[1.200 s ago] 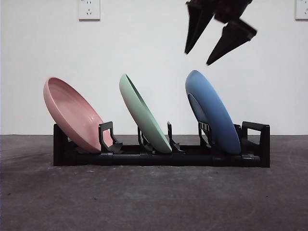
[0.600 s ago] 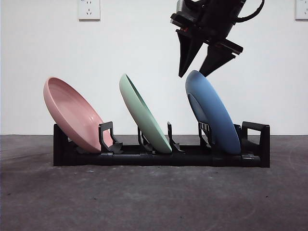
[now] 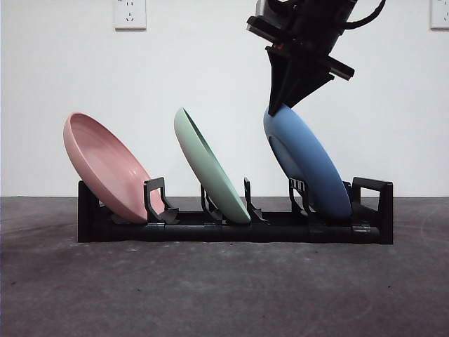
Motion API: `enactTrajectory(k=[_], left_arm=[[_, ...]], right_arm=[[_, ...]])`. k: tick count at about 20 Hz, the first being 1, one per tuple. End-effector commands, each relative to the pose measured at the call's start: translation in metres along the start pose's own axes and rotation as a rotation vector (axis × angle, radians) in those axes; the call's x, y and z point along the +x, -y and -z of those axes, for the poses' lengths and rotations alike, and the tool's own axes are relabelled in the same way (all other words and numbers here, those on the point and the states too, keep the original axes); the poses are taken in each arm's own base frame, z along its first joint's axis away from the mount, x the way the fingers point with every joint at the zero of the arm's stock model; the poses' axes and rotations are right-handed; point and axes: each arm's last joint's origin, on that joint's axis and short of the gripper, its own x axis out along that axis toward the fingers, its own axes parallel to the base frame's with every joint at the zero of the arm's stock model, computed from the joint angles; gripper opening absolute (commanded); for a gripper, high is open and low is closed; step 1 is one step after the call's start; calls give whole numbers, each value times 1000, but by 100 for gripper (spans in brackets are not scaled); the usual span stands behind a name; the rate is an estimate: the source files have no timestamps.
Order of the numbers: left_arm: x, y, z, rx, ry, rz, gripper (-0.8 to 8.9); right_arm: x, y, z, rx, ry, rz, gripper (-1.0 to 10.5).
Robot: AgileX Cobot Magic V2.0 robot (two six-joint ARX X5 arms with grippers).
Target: Place the plate
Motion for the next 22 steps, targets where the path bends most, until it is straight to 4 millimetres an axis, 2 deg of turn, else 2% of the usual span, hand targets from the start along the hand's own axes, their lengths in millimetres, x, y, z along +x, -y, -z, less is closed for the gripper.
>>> enactTrajectory(k=[1,9,14,17,19,22], left_arm=[[-3,3,-4,9,16,10,378],[-3,3,-4,9,16,10,378],[-3,3,-4,10,16,10,376],[-3,3,-4,10,18,10,376],[-3,3,-4,11,20,11,376],[-3,3,-5,13,25,12,375]], right_arm=[[-25,-10,-5,-43,78,-44,14],[-102,-34,7,-97,240,-245,14],[-146,-44,25,-279,328,-218,14],[-164,-51,46,-318,358,-195,14],[-170,-55,68,-356,439,-172,14],[-171,-57,112,-417,531,-102,14]])
